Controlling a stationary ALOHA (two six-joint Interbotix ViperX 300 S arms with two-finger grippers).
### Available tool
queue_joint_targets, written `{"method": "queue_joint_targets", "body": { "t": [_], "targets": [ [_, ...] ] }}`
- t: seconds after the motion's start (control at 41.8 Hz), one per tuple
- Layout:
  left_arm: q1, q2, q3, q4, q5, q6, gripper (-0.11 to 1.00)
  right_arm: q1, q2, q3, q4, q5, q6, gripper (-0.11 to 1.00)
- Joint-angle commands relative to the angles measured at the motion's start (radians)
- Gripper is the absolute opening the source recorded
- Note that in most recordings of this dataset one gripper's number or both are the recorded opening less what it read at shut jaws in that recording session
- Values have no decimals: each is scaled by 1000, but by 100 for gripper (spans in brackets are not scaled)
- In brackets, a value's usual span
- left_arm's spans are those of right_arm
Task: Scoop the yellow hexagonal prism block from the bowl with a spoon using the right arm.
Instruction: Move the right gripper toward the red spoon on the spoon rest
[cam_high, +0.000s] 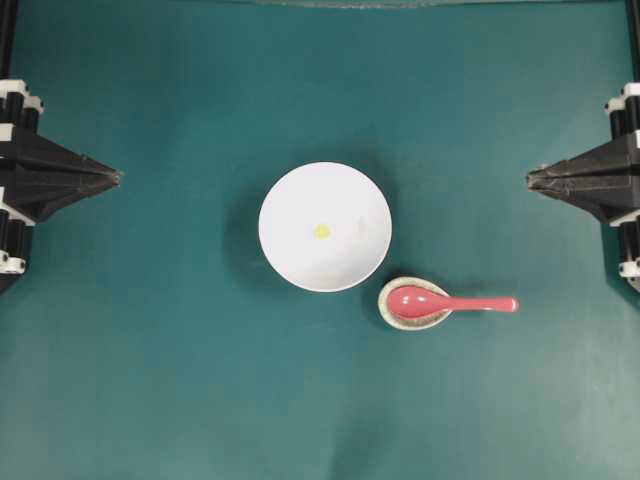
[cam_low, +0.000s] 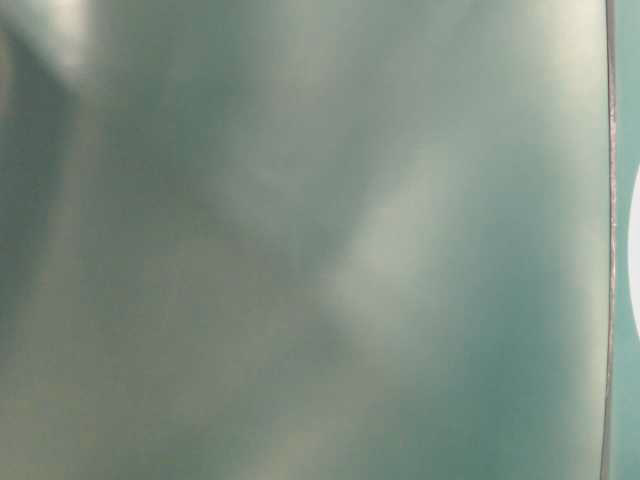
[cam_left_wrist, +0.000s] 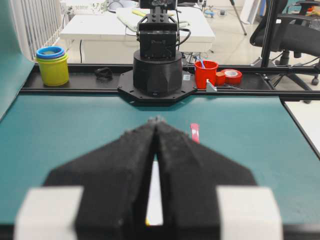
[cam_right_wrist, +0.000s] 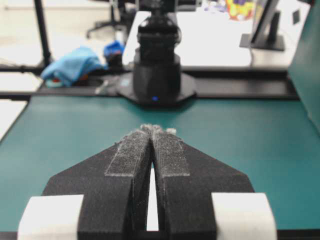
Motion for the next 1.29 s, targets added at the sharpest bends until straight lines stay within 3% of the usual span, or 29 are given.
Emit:
{"method": "queue_joint_targets", "body": {
  "t": [0.0, 0.599, 0.671, 0.79, 0.91, 1.102, 1.269],
  "targets": [
    [3, 8, -20, 12, 17, -8, 0, -8, 6, -15, -2, -5, -2, 0],
    [3, 12, -18, 12, 17, -5, 0, -8, 20, -18, -2, -2, 6, 1],
    [3, 12, -20, 12, 15, -5, 0, -8, 25, -17, -2, -3, 5, 9],
    [3, 12, -20, 12, 12, -5, 0, -8, 46, -12, -2, -9, 6, 36],
    [3, 12, -18, 12, 5, -5, 0, -8, 84, -3, -2, -32, 6, 51],
    [3, 12, -18, 12, 2, -3, 0, -8, 186, 23, 20, -110, 9, 50],
    [3, 11, -18, 12, 3, -2, 0, 23, 316, 67, 63, -253, 11, 51]
  ]
}}
